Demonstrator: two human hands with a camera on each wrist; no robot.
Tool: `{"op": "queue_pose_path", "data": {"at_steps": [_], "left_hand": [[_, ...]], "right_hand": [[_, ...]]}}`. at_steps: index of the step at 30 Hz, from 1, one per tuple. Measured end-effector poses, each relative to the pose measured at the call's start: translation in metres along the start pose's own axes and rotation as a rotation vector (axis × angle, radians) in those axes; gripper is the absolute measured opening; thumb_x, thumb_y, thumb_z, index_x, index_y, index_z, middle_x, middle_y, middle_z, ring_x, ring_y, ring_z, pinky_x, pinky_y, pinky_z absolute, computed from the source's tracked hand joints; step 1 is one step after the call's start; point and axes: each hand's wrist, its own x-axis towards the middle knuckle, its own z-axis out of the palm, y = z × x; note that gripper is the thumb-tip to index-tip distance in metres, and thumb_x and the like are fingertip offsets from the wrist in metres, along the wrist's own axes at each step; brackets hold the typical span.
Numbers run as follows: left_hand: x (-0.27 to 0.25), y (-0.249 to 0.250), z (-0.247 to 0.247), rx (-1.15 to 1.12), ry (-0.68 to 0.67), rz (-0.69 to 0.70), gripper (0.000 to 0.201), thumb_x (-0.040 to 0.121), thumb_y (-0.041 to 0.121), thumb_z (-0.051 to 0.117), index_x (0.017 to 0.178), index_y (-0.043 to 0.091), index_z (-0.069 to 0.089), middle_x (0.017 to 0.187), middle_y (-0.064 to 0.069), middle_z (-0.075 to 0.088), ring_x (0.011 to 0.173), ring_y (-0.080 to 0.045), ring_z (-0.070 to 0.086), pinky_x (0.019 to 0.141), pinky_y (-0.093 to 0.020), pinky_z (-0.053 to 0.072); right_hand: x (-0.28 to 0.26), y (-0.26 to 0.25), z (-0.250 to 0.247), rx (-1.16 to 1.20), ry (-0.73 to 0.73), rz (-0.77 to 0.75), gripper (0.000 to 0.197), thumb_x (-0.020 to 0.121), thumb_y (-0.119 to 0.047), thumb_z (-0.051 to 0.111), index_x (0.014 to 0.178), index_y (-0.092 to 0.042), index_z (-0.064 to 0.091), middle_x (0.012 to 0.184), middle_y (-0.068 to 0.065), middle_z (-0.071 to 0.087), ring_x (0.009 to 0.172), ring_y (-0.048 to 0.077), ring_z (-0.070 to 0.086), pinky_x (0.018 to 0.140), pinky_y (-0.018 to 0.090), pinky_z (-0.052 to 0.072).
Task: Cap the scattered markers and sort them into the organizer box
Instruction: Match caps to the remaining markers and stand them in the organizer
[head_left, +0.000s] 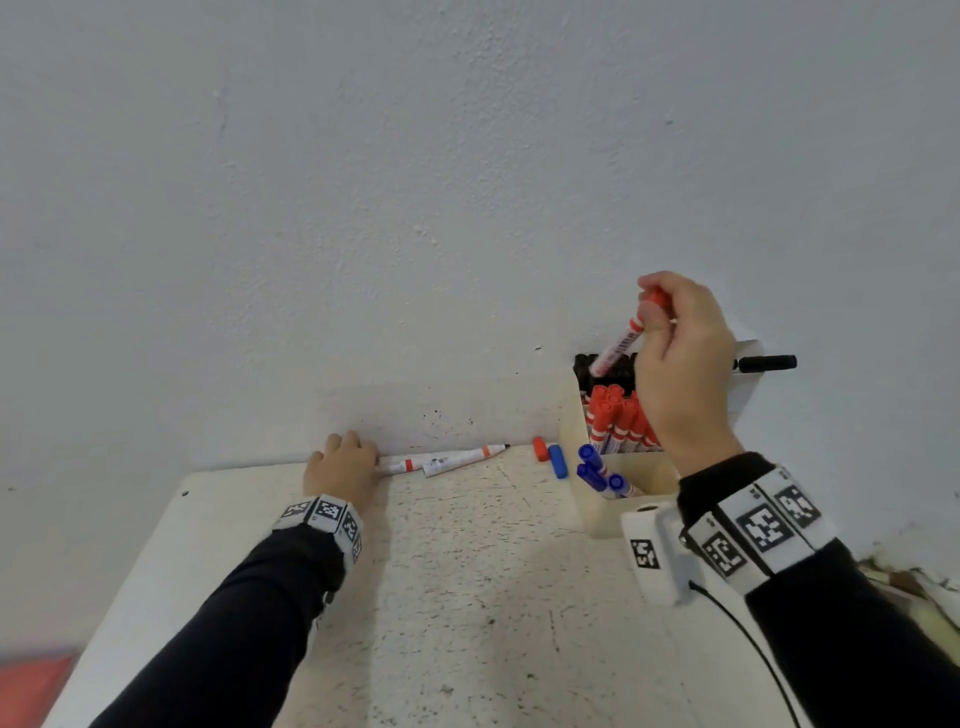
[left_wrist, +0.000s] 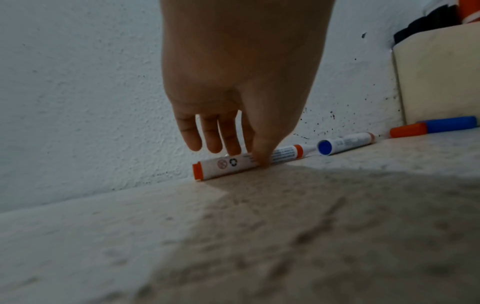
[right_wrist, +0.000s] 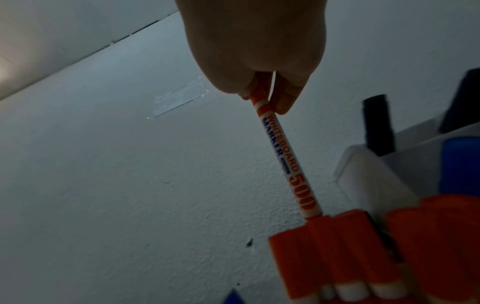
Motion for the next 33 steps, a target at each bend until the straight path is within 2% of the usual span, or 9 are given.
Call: {"op": "queue_pose_path", "data": {"at_steps": [4,6,8,11,12,15,17,29,33], "left_hand": [[-0.002,0.000,0.000,-0.011,-0.026,-0.051,0.025,0.097,0.026,0.038,0.120,0.022,0.048,0.122,-0.001,0.049,0.117,-0.019,0.044,0.098,-0.033,0.037],[-0.003,0.000,0.000,-0.031,-0.028,-0.073,0.024,0.098,0.025,0.036,0.119,0.021,0.047,0.121,0.000,0.052,0.115,-0.019,0.046,0.097,-0.034,0.037],[-0.005,0.001,-0.001,-0.055,-0.016,-0.084,0.023,0.097,0.022,0.037,0.119,0.020,0.046,0.119,0.001,0.054,0.113,-0.019,0.049,0.097,-0.034,0.039],[-0.008,0.003,-0.003,-0.083,-0.003,-0.082,0.023,0.098,0.019,0.035,0.118,0.019,0.045,0.115,0.001,0.056,0.108,-0.018,0.052,0.094,-0.034,0.040],[-0.010,0.004,-0.004,-0.091,0.004,-0.081,0.023,0.098,0.019,0.034,0.118,0.018,0.045,0.114,0.001,0.056,0.106,-0.018,0.053,0.092,-0.034,0.041],[-0.014,0.008,-0.005,-0.112,0.026,-0.074,0.020,0.099,0.022,0.034,0.115,0.018,0.045,0.110,0.001,0.056,0.101,-0.016,0.054,0.088,-0.032,0.040],[-0.015,0.010,-0.005,-0.123,0.028,-0.065,0.020,0.099,0.023,0.033,0.114,0.018,0.045,0.109,0.002,0.056,0.099,-0.016,0.054,0.086,-0.031,0.040],[-0.022,0.016,-0.011,-0.186,0.006,-0.054,0.021,0.099,0.028,0.034,0.114,0.019,0.045,0.106,0.002,0.057,0.090,-0.014,0.052,0.082,-0.029,0.041],[-0.025,0.017,-0.011,-0.191,0.003,-0.061,0.021,0.100,0.028,0.032,0.114,0.018,0.044,0.105,0.003,0.055,0.083,-0.012,0.045,0.077,-0.027,0.036]], "right_hand": [[0.004,0.023,-0.016,-0.114,0.041,0.004,0.023,0.093,-0.002,0.043,0.108,0.000,0.059,0.102,0.008,0.057,0.089,0.008,0.050,0.083,0.009,0.042],[0.000,0.030,-0.019,-0.156,0.049,-0.037,0.022,0.092,0.000,0.043,0.106,0.003,0.060,0.101,0.015,0.059,0.091,0.013,0.049,0.082,0.000,0.033],[-0.004,0.032,-0.021,-0.167,0.066,-0.066,0.022,0.091,0.000,0.043,0.104,0.004,0.059,0.099,0.018,0.059,0.089,0.016,0.050,0.080,0.001,0.033],[-0.005,0.034,-0.021,-0.175,0.048,-0.082,0.021,0.091,0.001,0.042,0.103,0.004,0.060,0.098,0.019,0.059,0.090,0.025,0.055,0.083,0.021,0.039],[-0.005,0.034,-0.021,-0.182,0.040,-0.085,0.021,0.091,0.001,0.042,0.103,0.004,0.060,0.098,0.019,0.059,0.091,0.027,0.055,0.083,0.023,0.039],[0.000,0.034,-0.021,-0.171,0.037,-0.095,0.021,0.091,0.003,0.042,0.103,0.004,0.059,0.097,0.020,0.058,0.087,0.016,0.050,0.079,0.005,0.034],[0.001,0.033,-0.021,-0.143,0.047,-0.104,0.021,0.091,0.003,0.042,0.103,0.005,0.059,0.096,0.020,0.057,0.085,0.006,0.046,0.077,0.001,0.034],[0.009,0.034,-0.017,-0.176,-0.034,-0.142,0.019,0.091,0.004,0.043,0.100,0.005,0.060,0.094,0.020,0.059,0.080,-0.004,0.041,0.074,-0.005,0.030],[0.008,0.035,-0.015,-0.211,-0.105,-0.099,0.020,0.093,0.001,0.044,0.103,0.003,0.061,0.095,0.016,0.059,0.080,0.010,0.048,0.072,-0.001,0.032]]}}
